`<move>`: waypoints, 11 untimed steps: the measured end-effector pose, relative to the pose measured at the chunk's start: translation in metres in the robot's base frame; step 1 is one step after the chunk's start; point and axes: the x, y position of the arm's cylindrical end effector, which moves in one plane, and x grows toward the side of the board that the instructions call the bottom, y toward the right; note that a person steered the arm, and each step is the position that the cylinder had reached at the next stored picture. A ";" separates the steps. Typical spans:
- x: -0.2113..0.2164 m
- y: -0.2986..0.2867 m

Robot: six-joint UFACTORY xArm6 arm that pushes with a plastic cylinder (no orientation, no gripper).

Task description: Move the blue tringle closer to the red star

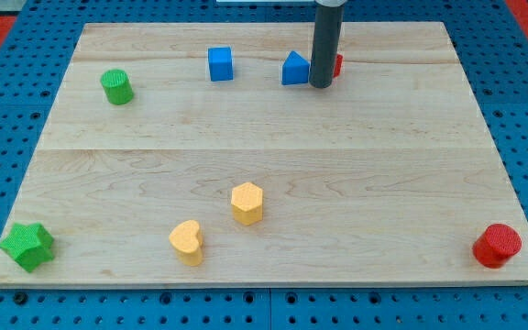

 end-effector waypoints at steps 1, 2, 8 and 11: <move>0.000 -0.033; -0.003 -0.044; -0.022 -0.024; -0.022 0.019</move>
